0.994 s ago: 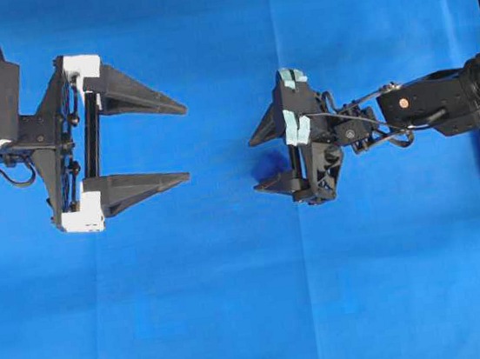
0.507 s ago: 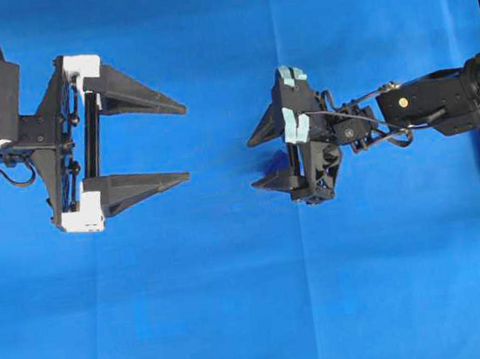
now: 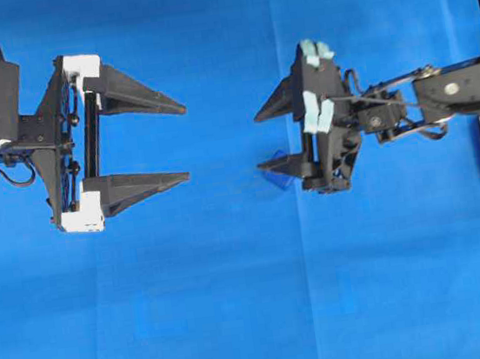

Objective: Handover the blue block to the right arm after grasping it with the left arm, then place it in the designated position.
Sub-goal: 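Open the right gripper to release the cube on the table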

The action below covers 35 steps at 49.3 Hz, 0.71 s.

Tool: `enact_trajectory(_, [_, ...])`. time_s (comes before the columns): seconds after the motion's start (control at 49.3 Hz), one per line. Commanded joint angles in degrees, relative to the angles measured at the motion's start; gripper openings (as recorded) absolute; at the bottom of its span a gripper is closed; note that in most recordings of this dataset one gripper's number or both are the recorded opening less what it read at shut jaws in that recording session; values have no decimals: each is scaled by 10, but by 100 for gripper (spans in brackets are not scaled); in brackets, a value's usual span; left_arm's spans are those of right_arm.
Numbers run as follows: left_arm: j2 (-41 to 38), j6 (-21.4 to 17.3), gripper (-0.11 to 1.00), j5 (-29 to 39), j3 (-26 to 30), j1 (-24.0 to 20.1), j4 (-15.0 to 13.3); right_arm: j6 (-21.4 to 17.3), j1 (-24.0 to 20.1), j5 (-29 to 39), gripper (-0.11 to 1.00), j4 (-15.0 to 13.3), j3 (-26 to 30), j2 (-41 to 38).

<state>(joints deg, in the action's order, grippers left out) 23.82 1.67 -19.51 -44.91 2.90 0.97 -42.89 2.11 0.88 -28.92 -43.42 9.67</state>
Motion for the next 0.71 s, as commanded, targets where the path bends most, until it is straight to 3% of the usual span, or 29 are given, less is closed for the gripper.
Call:
enact_trajectory(0.0, [6, -1, 93, -4, 7, 0, 2, 0, -2, 32, 83, -1, 17, 35])
enact_trajectory(0.284, [4, -1, 93, -4, 9, 0, 2, 4, -17, 84, 83, -3, 29, 113])
enact_trajectory(0.689, [4, -1, 93, -4, 10, -3, 2, 5, -24, 85, 83, -29, 33, 237])
